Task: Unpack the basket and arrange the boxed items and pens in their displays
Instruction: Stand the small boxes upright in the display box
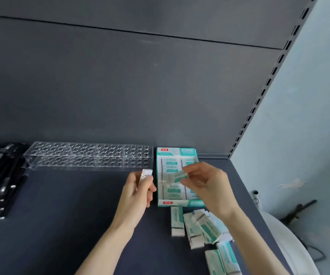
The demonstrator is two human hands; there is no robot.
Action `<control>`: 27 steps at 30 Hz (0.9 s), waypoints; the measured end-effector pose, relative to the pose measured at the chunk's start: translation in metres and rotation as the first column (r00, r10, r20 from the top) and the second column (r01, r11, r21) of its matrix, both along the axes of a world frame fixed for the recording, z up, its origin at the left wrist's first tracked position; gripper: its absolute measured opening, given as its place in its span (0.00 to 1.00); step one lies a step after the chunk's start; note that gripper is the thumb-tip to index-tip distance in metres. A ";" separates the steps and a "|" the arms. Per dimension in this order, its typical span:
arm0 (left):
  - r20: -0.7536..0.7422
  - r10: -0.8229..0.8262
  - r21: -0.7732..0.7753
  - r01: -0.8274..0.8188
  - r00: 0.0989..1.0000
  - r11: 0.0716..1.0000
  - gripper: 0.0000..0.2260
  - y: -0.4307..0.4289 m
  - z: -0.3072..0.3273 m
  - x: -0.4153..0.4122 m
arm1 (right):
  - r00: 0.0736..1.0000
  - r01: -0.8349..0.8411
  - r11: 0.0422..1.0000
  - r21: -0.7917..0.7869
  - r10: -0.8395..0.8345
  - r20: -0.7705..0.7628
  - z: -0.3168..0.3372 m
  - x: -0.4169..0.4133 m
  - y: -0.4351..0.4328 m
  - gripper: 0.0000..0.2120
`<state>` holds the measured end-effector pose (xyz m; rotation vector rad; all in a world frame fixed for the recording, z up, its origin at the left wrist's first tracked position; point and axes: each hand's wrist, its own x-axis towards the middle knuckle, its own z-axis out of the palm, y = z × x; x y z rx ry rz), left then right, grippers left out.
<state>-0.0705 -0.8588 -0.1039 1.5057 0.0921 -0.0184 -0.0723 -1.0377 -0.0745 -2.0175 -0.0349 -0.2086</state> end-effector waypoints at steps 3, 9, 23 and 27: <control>-0.007 0.066 -0.003 -0.066 0.998 0.998 0.07 0.002 -0.007 0.004 | 0.998 -0.058 0.991 -0.123 0.053 -0.042 -0.003 0.011 0.005 0.10; 0.106 0.082 0.089 -0.092 0.991 0.992 0.10 -0.002 -0.007 0.000 | 0.997 -0.072 0.974 -0.213 0.068 -0.026 -0.014 0.010 0.006 0.06; 0.065 0.077 -0.140 -0.068 0.995 0.988 0.07 0.004 0.003 -0.002 | 0.988 -0.145 0.970 -0.196 0.151 0.018 -0.012 0.006 0.002 0.07; 0.158 -0.040 -0.154 0.065 0.987 0.986 0.11 -0.001 0.006 -0.007 | 0.957 -0.247 0.956 0.156 0.266 -0.112 0.000 -0.004 0.003 0.14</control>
